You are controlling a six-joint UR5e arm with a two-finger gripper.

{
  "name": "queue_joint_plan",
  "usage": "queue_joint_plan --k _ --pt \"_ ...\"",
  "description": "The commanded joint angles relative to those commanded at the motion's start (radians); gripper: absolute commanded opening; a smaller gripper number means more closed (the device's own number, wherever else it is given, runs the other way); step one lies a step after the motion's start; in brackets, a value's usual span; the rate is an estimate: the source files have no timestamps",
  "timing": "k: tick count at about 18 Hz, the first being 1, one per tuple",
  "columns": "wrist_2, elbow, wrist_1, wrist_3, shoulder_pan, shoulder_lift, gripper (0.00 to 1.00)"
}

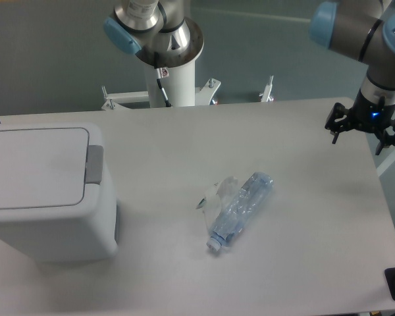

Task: Open the trash can
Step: 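Move the open gripper from its start pose toward the white trash bin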

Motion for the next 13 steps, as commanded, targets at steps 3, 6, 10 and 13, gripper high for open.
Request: queue_joint_plan --k 3,6,10,13 --pt "0.000 -0.006 0.000 -0.002 -0.008 0.003 1.00" --pt "-0.021 -0.006 0.000 0.002 -0.009 0.011 1.00" --pt "-0.151 -0.070 0.044 -0.017 -0.002 0.032 1.00" --pt "-0.219 -0.150 0.135 -0.196 -0.012 0.075 1.00"
